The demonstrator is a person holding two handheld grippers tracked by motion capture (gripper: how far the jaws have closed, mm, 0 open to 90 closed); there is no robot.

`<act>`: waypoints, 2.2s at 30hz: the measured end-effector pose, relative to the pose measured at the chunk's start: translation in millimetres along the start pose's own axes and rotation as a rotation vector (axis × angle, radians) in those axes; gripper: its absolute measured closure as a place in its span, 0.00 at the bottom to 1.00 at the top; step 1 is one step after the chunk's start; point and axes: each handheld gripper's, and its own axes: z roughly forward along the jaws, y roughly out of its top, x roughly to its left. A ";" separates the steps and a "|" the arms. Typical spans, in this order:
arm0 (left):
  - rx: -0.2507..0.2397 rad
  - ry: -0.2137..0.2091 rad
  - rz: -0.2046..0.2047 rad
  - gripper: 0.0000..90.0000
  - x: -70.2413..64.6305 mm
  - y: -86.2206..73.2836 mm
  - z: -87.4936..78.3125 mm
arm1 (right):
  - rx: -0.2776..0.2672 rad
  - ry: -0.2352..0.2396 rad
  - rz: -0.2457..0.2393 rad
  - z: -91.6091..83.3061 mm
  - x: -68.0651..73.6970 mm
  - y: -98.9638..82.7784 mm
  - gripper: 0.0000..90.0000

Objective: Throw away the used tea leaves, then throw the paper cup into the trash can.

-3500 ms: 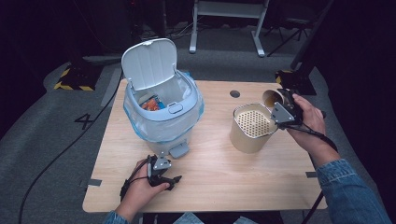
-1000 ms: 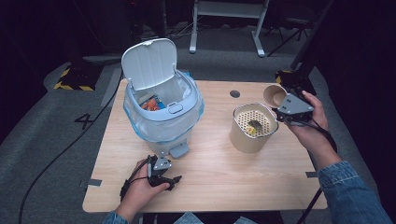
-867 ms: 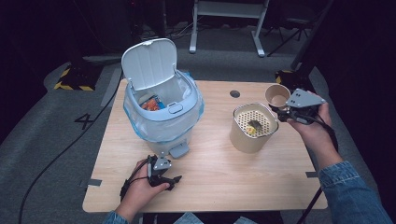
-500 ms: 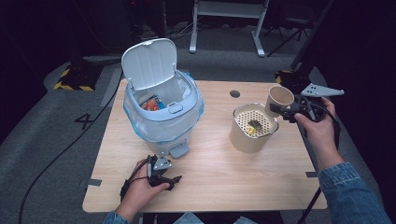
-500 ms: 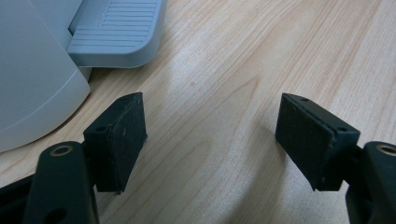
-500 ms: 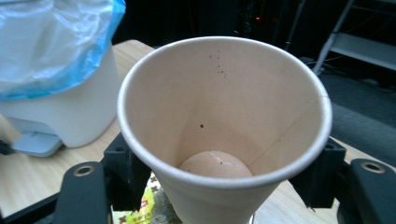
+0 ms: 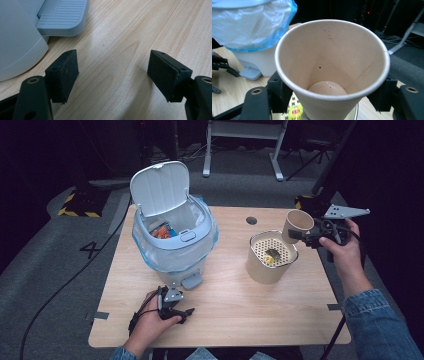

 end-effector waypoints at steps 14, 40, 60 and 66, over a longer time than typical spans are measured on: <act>0.002 0.008 0.005 0.28 -0.5 0.5 0.7 | -0.027 0.049 -0.038 22.1 5.2 49.7 0.34; 0.002 0.006 0.008 0.26 0.2 3.5 3.9 | -0.096 0.143 -0.056 73.0 45.6 119.9 0.33; 0.001 -0.002 0.005 0.26 1.6 3.5 3.5 | -0.224 0.234 -0.041 142.3 91.4 141.3 0.33; 0.003 -0.004 0.008 0.26 1.1 3.6 3.6 | -0.204 0.251 -0.054 163.7 106.3 148.5 0.33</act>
